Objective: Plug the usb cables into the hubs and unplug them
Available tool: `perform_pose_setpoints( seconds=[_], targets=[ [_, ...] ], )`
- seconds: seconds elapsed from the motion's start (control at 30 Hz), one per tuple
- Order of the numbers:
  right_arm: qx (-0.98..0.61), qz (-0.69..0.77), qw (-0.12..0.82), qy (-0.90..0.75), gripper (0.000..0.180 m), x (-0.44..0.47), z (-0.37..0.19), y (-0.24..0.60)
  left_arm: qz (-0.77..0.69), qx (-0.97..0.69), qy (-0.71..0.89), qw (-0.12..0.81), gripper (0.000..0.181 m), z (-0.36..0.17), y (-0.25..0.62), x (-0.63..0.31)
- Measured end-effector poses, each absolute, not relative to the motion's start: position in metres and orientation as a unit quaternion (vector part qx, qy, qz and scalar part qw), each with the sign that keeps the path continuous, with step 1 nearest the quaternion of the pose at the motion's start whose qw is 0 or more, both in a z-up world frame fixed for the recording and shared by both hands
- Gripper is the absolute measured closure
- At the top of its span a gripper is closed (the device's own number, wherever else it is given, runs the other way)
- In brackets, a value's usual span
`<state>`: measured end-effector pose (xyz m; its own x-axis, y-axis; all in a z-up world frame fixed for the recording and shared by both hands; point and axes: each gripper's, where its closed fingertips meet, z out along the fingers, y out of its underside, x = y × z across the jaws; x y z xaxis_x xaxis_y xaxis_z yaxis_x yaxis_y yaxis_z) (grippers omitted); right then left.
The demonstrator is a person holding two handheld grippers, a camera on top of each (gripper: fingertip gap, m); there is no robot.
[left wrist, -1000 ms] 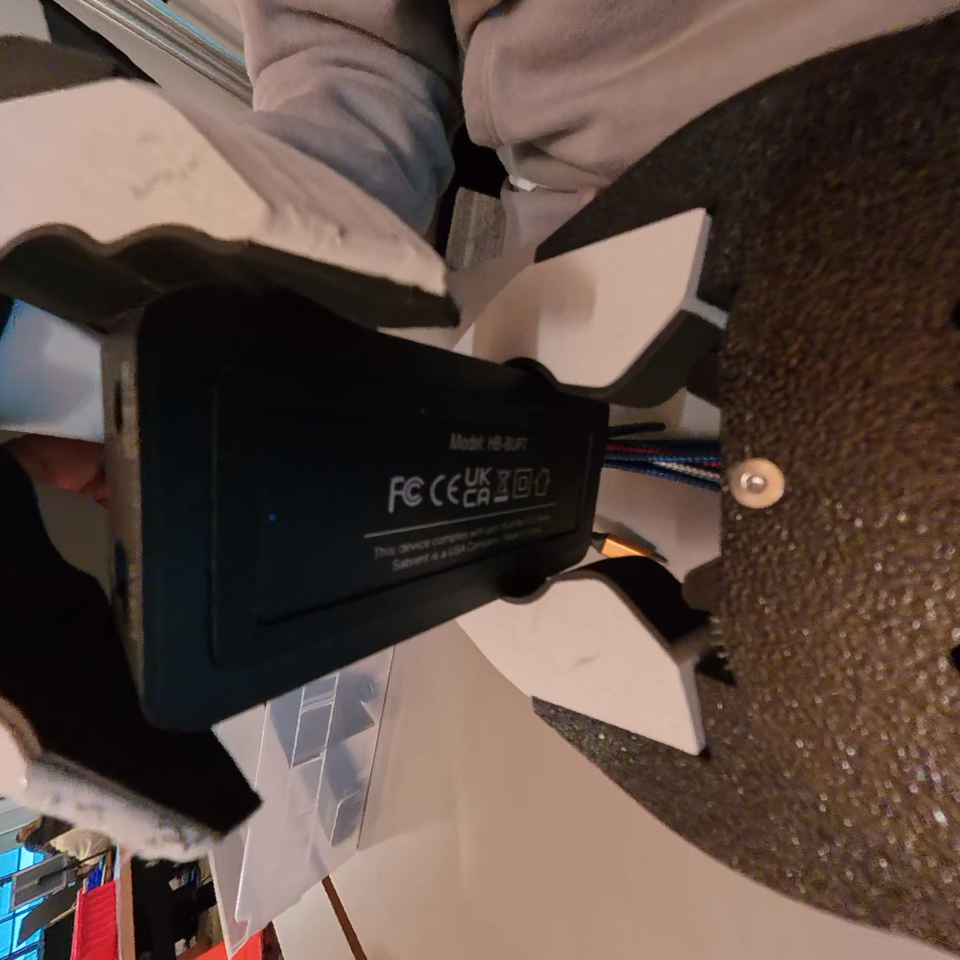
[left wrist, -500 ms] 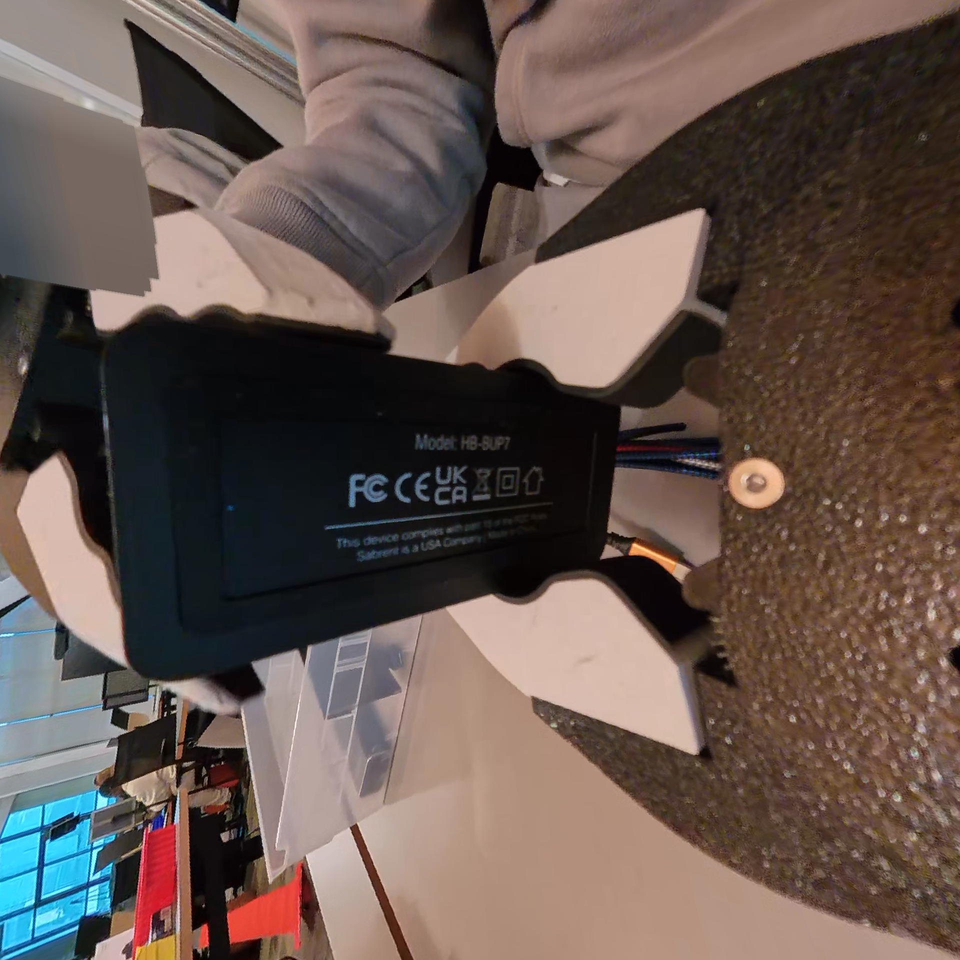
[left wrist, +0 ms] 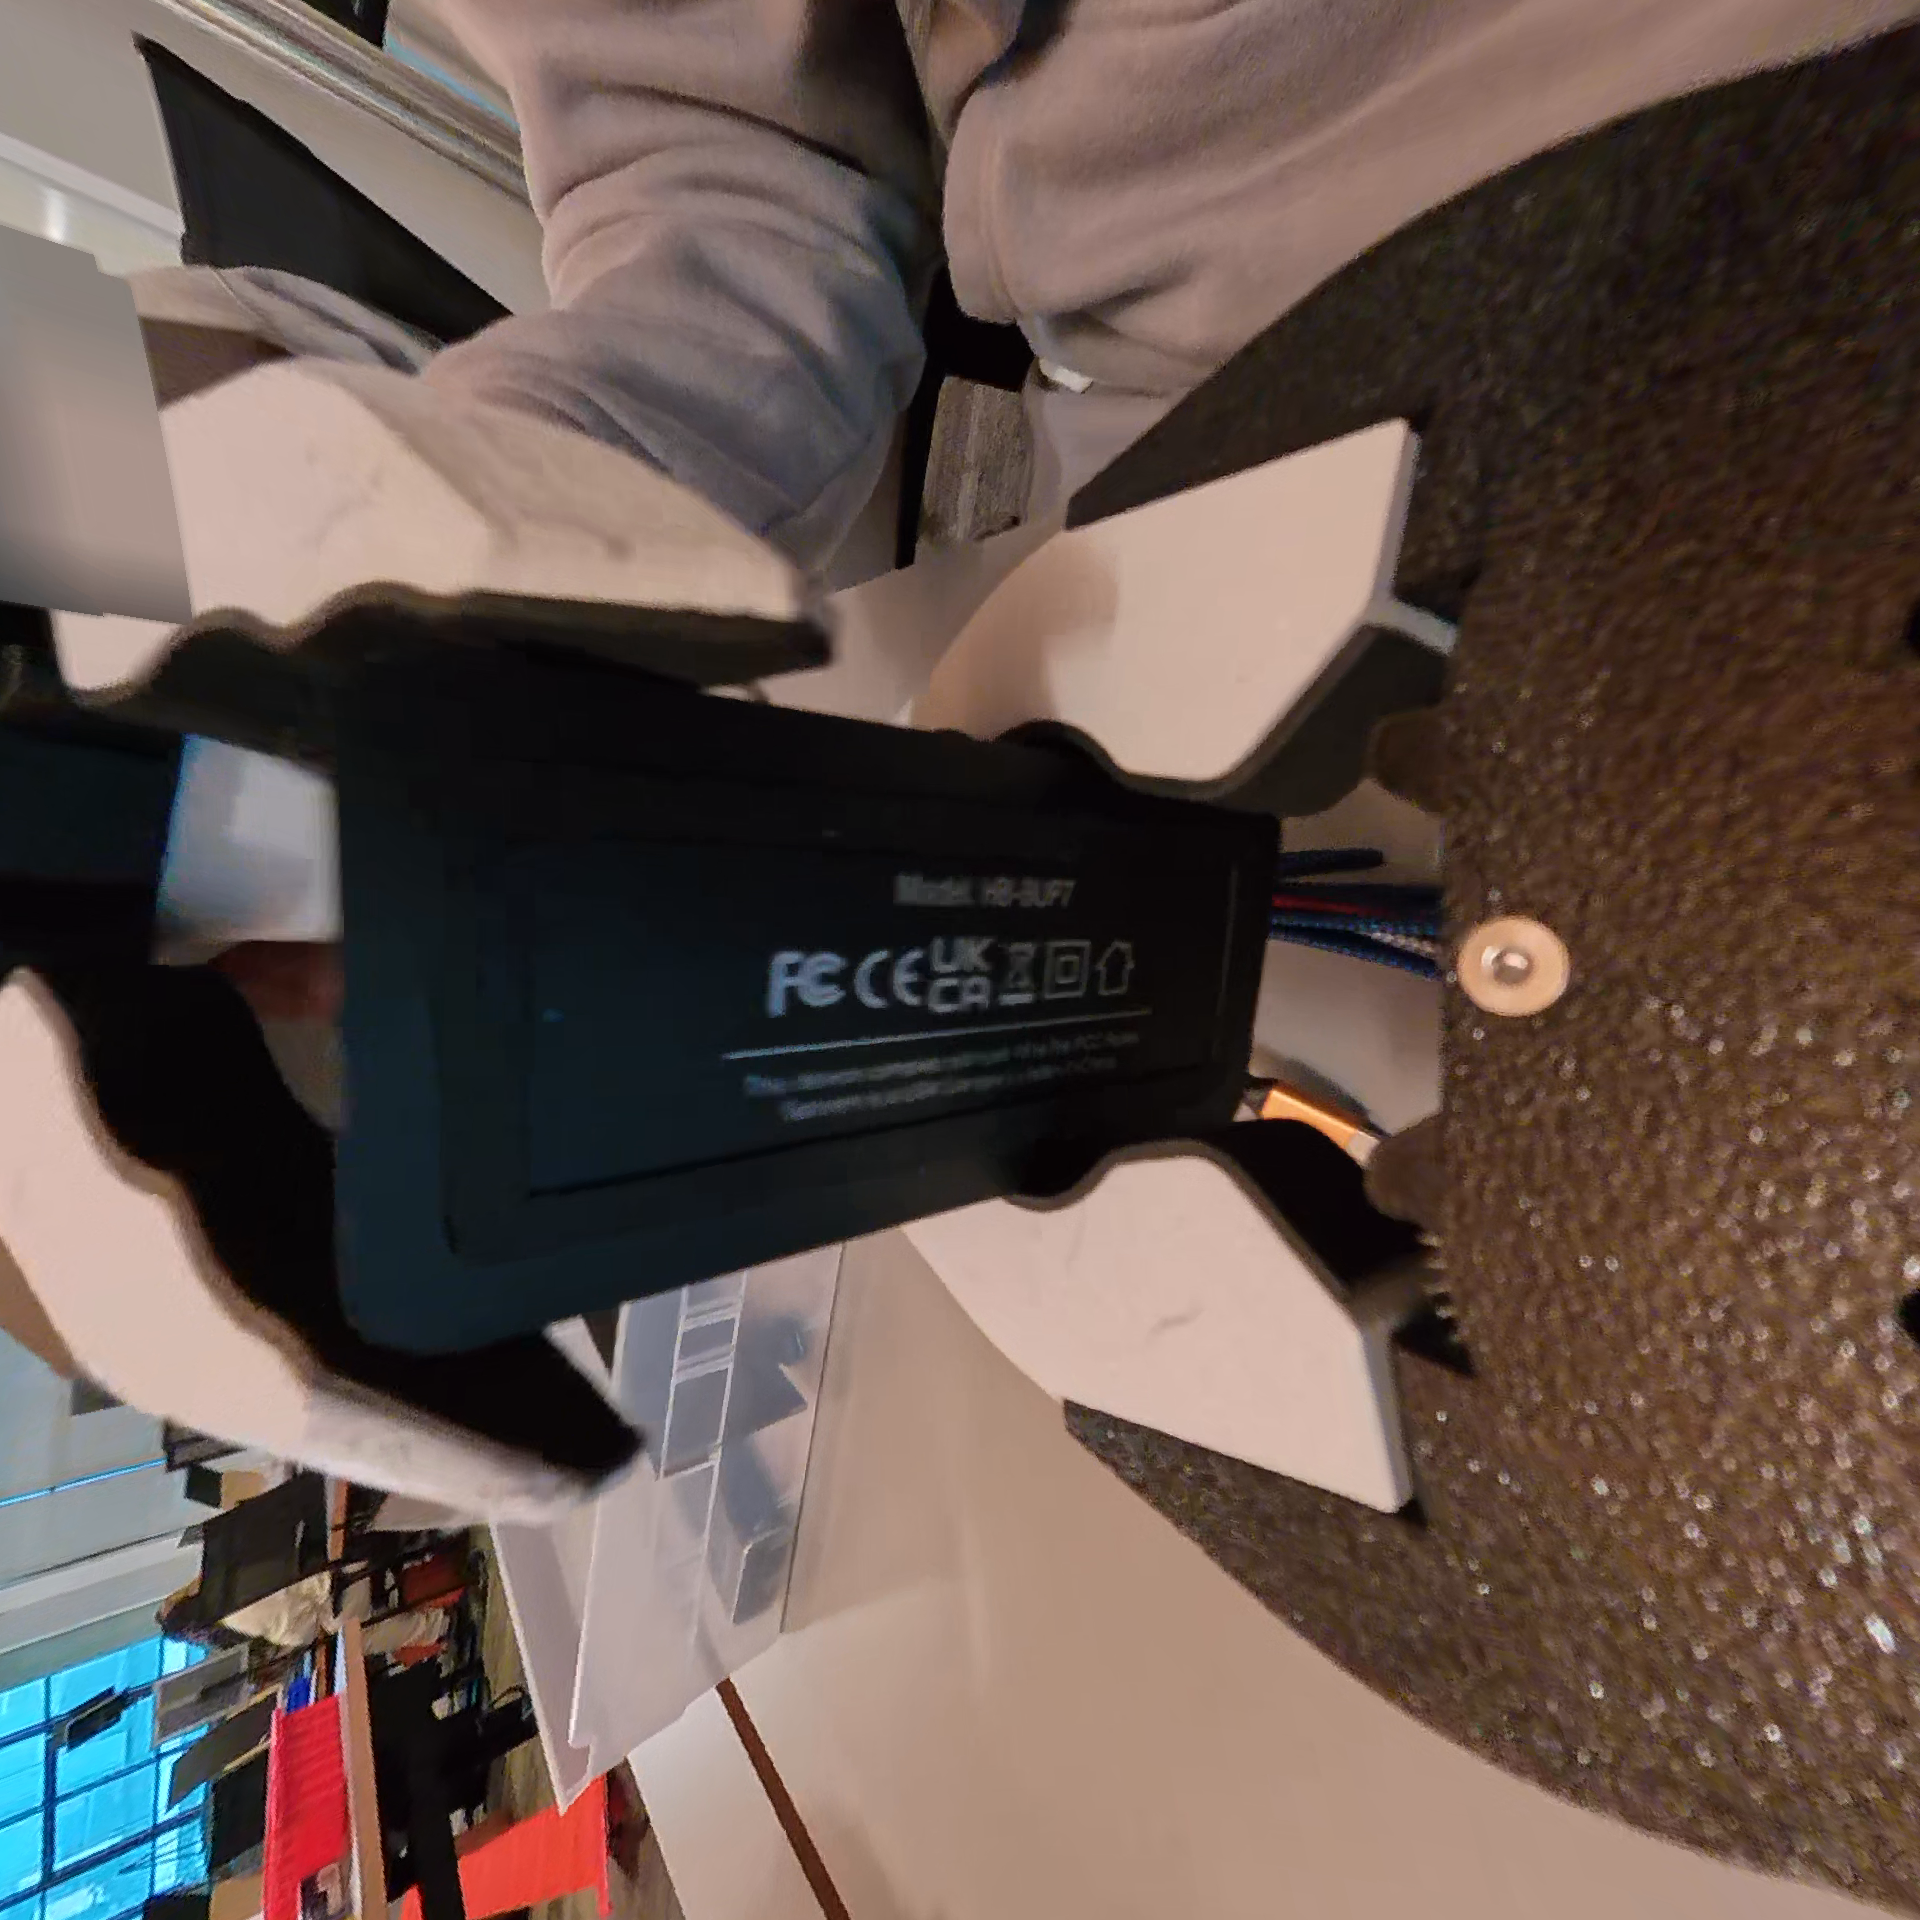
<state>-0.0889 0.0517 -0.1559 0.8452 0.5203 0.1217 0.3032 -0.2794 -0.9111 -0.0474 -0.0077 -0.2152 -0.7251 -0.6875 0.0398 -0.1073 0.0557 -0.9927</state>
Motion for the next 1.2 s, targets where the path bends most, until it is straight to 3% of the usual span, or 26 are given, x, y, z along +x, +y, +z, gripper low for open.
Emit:
perform_pose_setpoints(
  seconds=[0.03, 1.2],
  targets=[
    [-0.794, 0.093, 0.539, -0.266, 0.119, -0.092, -0.158, 0.053, -0.627, -0.287, 0.687, 0.227, 0.108, -0.214, -0.009, -0.048],
    [-0.802, 0.086, 0.525, -0.272, 0.119, -0.089, -0.171, 0.059, -0.638, -0.294, 0.676, 0.223, 0.107, -0.221, -0.006, -0.044]
  ],
)
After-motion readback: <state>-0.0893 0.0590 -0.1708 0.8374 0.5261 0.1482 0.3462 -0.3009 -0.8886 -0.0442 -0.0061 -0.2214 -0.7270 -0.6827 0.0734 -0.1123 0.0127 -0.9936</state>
